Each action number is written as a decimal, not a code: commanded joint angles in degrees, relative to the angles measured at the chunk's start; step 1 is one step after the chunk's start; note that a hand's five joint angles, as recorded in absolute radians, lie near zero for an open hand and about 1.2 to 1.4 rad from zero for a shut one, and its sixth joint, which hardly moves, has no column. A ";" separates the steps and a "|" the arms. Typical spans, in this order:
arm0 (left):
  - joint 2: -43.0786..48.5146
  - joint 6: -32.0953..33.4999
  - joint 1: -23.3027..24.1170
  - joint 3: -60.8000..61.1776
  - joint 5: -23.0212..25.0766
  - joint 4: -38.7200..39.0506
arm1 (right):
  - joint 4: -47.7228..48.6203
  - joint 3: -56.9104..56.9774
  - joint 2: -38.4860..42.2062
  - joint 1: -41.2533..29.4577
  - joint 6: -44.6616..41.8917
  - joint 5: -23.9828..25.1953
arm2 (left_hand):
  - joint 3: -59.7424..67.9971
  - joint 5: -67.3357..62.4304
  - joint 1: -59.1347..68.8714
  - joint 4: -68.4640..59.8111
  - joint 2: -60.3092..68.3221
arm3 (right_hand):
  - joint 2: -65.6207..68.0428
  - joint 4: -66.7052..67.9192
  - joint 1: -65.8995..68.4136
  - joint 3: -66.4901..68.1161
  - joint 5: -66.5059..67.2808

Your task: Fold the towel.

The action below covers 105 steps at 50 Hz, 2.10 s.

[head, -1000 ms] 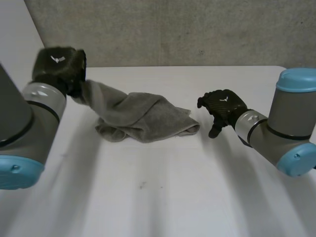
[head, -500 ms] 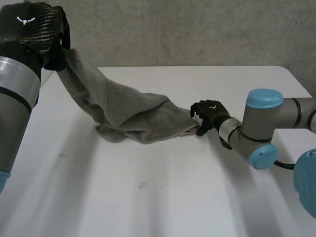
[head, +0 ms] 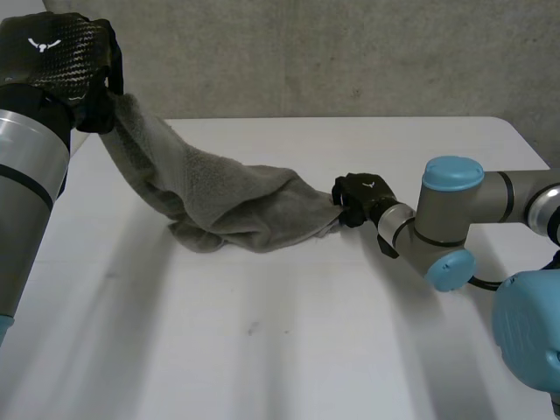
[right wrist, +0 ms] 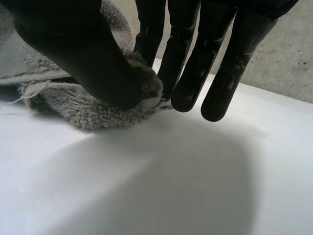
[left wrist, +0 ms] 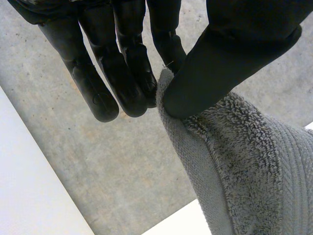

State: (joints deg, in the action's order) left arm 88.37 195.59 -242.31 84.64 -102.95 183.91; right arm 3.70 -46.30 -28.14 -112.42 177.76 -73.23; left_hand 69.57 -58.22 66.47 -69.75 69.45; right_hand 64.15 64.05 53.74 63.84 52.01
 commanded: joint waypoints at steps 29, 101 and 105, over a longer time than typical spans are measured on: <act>3.29 0.15 -6.68 -0.35 2.48 -0.05 | -19.58 -24.54 -56.14 8.09 -31.67 1.16 | 10.43 -11.78 13.53 -10.25 10.55 | 15.85 15.95 26.26 16.16 17.99; 33.89 0.94 -7.30 -18.91 1.35 -10.68 | -25.84 -49.14 -41.81 0.36 -50.75 -4.38 | 10.43 -11.78 13.53 -10.25 10.55 | 15.85 15.95 26.26 16.16 17.99; 32.83 0.94 -7.47 -18.02 1.26 -10.42 | -29.98 -52.40 -44.55 0.00 -50.75 -4.20 | 10.43 -11.78 13.53 -10.25 10.55 | 15.85 15.95 26.26 16.16 17.99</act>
State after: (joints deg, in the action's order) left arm 123.15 196.55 -249.56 65.20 -101.61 173.12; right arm -22.12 -94.22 -69.31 -111.88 126.87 -77.36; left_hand 69.62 -58.17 66.39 -69.76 69.51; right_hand 67.05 68.38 54.97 67.71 56.22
